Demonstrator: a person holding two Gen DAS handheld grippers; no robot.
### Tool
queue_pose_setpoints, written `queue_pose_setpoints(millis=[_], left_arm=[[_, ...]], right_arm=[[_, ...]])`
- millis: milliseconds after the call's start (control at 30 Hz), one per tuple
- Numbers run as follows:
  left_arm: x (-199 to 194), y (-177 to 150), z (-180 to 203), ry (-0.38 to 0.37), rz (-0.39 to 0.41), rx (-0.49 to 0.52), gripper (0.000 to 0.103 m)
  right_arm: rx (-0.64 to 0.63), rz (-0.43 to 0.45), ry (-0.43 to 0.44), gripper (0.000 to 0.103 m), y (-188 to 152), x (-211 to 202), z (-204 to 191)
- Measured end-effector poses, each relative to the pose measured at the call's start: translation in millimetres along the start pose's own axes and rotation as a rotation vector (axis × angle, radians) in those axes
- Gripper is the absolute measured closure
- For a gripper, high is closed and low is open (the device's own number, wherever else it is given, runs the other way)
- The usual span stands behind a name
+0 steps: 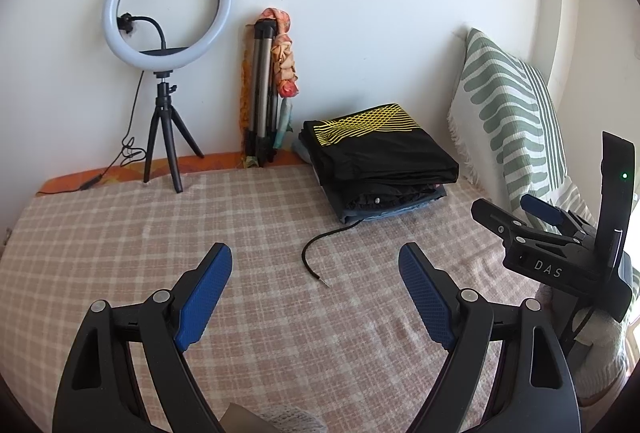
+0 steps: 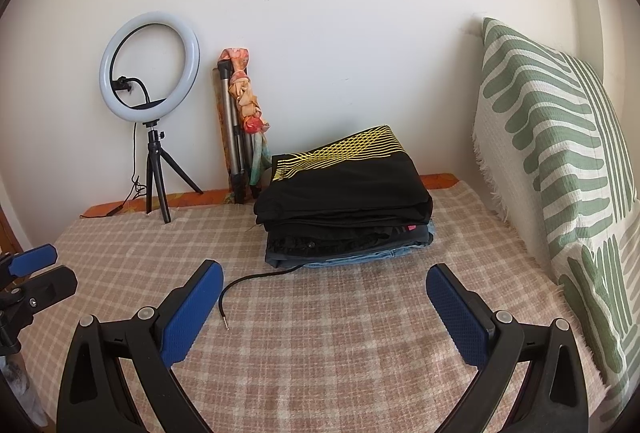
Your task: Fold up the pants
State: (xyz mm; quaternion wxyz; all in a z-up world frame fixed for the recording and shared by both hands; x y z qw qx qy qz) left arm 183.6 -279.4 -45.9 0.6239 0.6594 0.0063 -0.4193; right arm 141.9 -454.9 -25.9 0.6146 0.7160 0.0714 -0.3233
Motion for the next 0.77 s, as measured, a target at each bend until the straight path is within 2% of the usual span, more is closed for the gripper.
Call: queue_pose_setpoints(millis=[333, 767], left_arm=[[-1.1, 0.5, 0.3, 0.008, 0.004, 0.002, 0.017], [-7.6, 4.8, -0.3, 0.028, 0.049, 0.024, 0.017]], right_arm=[[0.003, 0.000, -0.001, 0.000, -0.5, -0.5, -0.8], [-0.001, -0.014, 0.005, 0.000, -3.7, 2.7, -2.1]])
Point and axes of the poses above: each gripper's, at about its wrist camera, not at the fingertips, and x roughly the way its jaws point, z to its right, y to its top, the point moved 7 cm from there along x, roughly the way its jaws point, and after that the axes turned 2 degrees about -y, right-handed, at the moved point
